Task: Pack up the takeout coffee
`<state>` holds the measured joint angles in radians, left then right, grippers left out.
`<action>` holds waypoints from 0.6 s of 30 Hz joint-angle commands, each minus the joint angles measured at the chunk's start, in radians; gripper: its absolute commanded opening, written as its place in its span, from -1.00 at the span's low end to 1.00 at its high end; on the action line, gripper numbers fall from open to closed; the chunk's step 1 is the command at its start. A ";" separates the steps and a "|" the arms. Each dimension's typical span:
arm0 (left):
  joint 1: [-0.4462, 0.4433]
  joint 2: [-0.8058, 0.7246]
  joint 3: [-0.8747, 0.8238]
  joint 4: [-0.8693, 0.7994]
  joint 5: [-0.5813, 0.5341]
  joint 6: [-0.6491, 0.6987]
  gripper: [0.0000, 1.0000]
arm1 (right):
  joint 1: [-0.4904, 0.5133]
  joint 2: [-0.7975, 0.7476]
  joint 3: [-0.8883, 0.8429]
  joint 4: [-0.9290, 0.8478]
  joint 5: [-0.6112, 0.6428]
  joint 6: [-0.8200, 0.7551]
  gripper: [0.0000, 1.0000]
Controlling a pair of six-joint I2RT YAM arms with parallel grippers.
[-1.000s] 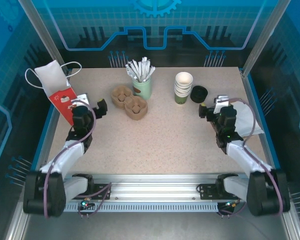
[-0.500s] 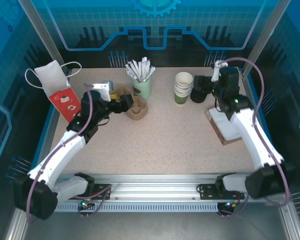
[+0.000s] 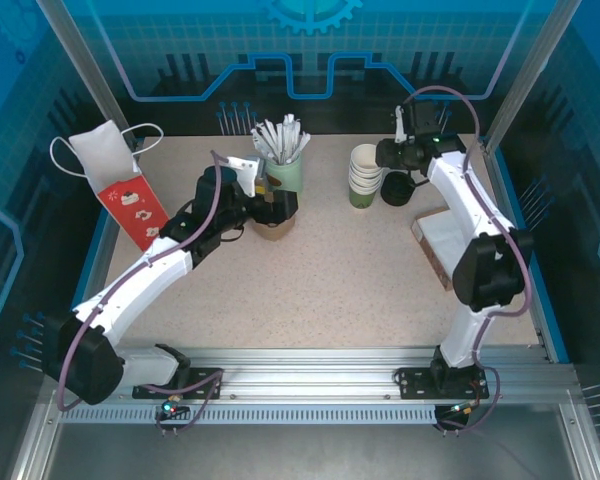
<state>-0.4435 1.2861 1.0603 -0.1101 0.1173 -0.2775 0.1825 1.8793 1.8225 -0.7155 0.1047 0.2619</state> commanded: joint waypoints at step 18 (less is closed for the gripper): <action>-0.011 -0.018 0.010 -0.028 -0.044 0.050 0.97 | 0.008 0.142 0.164 -0.083 -0.051 0.000 -0.69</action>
<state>-0.4480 1.2858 1.0599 -0.1303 0.0898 -0.2512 0.1825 2.0018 1.9469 -0.7704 0.0696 0.2623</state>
